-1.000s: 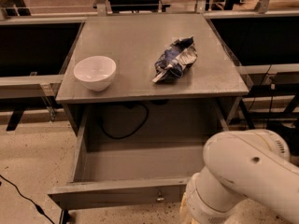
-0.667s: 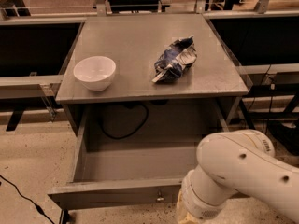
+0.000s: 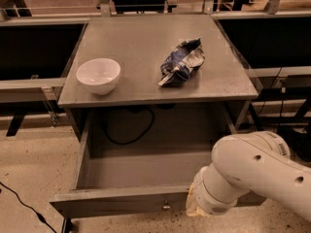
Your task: Close top drawer
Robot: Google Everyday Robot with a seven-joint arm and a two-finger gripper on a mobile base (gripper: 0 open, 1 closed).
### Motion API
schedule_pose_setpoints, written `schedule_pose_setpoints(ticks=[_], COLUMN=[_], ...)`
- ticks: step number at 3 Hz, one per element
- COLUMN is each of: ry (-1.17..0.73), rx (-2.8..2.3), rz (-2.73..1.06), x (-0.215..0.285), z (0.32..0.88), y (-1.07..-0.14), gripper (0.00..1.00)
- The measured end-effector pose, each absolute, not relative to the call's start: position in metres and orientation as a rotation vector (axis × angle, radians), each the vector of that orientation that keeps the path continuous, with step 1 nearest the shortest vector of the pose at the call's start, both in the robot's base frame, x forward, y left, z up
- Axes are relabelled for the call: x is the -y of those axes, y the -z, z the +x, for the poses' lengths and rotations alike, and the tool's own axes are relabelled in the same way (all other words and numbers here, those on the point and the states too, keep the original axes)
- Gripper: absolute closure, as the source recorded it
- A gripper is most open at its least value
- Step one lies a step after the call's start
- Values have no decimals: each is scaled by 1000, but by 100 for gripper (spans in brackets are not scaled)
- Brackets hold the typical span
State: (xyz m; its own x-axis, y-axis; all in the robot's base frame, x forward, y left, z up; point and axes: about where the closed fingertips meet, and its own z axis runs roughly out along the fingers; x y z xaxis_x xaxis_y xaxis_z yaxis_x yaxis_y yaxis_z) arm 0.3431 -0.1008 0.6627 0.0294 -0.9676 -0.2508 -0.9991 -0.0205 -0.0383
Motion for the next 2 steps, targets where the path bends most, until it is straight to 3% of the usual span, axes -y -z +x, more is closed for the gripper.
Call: schedule_pose_setpoints(ticks=[2], ry=[-222], rx=[-2042], rz=[-2093], x=[101], z=[344], y=[-663], gripper=[36])
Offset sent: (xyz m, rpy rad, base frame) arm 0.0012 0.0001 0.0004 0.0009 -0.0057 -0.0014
